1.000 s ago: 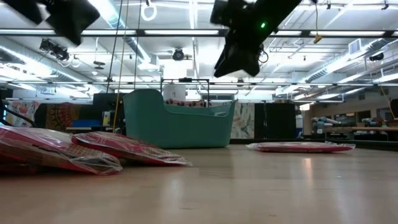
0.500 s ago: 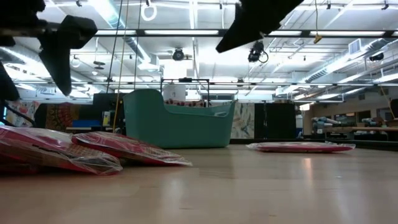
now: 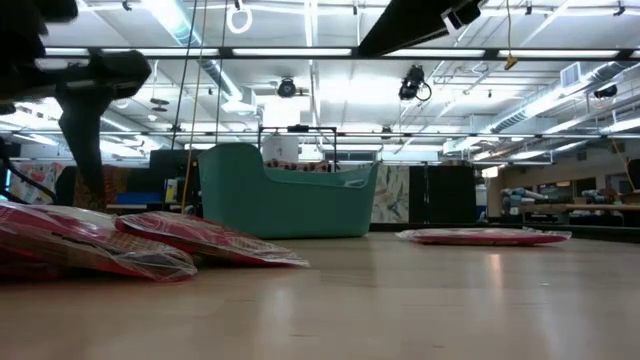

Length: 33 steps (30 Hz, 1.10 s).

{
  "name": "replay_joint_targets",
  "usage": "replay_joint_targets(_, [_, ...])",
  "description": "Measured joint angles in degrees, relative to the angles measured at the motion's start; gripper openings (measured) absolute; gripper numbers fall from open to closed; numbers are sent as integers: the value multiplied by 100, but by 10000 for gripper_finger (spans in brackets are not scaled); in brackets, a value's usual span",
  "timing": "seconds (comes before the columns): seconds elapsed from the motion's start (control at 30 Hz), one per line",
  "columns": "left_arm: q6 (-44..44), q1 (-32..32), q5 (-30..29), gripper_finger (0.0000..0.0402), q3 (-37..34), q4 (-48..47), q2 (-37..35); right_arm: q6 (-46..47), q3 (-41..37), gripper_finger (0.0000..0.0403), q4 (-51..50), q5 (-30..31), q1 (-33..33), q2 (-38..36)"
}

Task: Sort popcorn bags into baskets
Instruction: Put the red popcorn bag into the green bin

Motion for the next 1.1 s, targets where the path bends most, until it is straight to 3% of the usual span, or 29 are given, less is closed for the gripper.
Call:
replay_joint_targets(0.23, [98,4,-397,195,13,48,371,56,-17,137,171,-13,9,143])
replay_joint_targets(0.53, [-367,24,-245,21,17,31,315,54,-257,137,530,-7,35,349])
replay_joint_targets(0.67, [-431,87,235,24,278,-321,-33,69,-256,137,539,2,64,351])
replay_joint_targets(0.9, [-715,522,1585,24,1135,-878,-896,-47,-256,137,522,356,186,330])
replay_joint_targets(1.0, [-731,799,1434,25,1447,-875,-1242,-51,-256,137,485,532,256,330])
replay_joint_targets(1.1, [-877,1178,720,25,1674,-796,-1484,3,-254,137,301,886,396,330])
